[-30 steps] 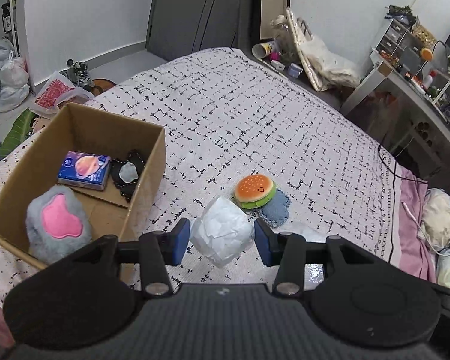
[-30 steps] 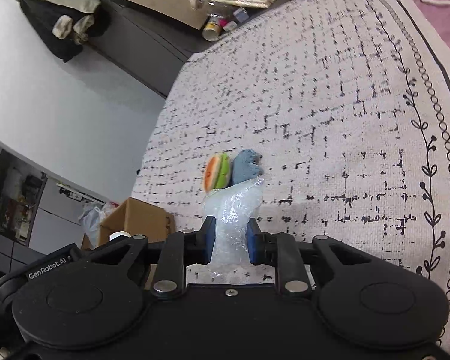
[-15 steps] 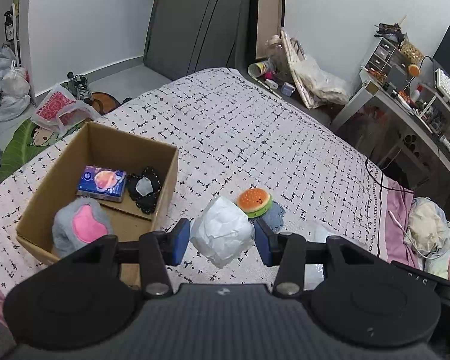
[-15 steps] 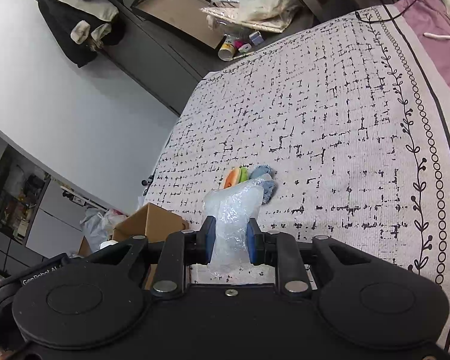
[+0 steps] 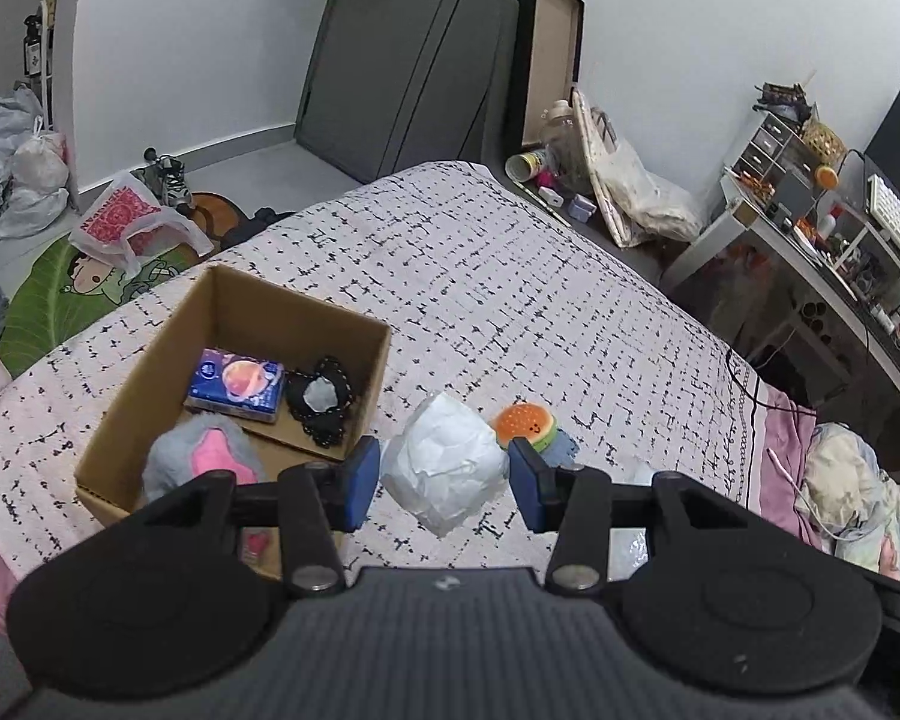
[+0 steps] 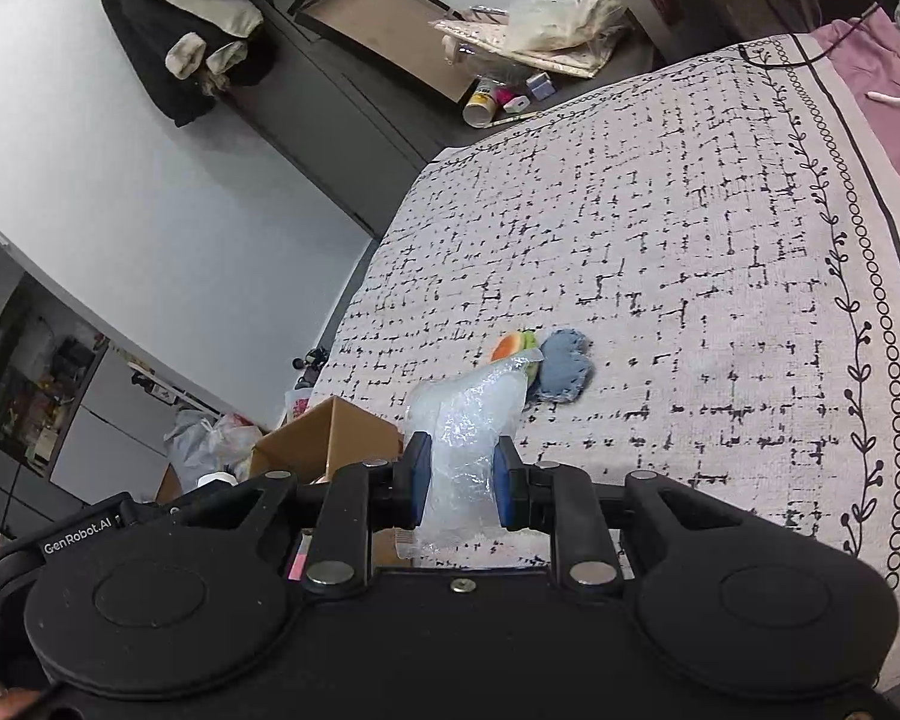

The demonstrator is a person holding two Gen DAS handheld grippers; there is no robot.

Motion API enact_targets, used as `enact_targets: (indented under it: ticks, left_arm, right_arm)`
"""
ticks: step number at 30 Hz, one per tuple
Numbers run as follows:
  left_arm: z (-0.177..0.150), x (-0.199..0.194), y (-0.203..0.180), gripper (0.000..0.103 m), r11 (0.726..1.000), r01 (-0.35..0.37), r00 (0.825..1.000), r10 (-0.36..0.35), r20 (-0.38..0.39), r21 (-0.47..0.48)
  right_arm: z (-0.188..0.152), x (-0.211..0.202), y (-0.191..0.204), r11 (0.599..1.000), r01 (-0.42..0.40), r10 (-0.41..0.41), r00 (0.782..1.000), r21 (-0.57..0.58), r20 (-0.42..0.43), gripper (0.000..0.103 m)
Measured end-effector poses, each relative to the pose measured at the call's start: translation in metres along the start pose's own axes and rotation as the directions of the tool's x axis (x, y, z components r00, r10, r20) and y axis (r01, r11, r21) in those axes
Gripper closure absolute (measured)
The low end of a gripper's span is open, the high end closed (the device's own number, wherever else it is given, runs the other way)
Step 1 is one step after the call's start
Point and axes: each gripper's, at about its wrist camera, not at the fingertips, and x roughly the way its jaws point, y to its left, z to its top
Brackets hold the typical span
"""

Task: Organize soft objects
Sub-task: 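Lift the white packet with the left tool while the right tool carries the clear bag over the box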

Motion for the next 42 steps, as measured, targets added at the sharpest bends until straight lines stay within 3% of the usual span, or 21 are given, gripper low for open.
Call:
enact_targets:
  ticks: [15, 29, 42]
  left_arm:
    - [0.017, -0.003, 0.048, 0.058, 0.998, -0.004, 1.0, 0.005, 0.014, -0.07]
    - [0.035, 0.003, 0.097, 0.058, 0.988, -0.009, 1.0, 0.012, 0.02, -0.151]
    - [0.045, 0.013, 0.125, 0.058, 0.985, -0.014, 1.0, 0.014, -0.006, -0.172]
  right_arm:
    - [-0.011, 0.019, 0.04, 0.999, -0.022, 0.022, 0.999, -0.034, -0.025, 0.081]
    - [-0.023, 0.054, 0.1, 0.991, -0.066, 0.056, 0.995, -0.12, -0.084, 0.081]
    - [-0.031, 0.098, 0.135, 0.984, -0.043, 0.022, 0.992, -0.171, -0.122, 0.081]
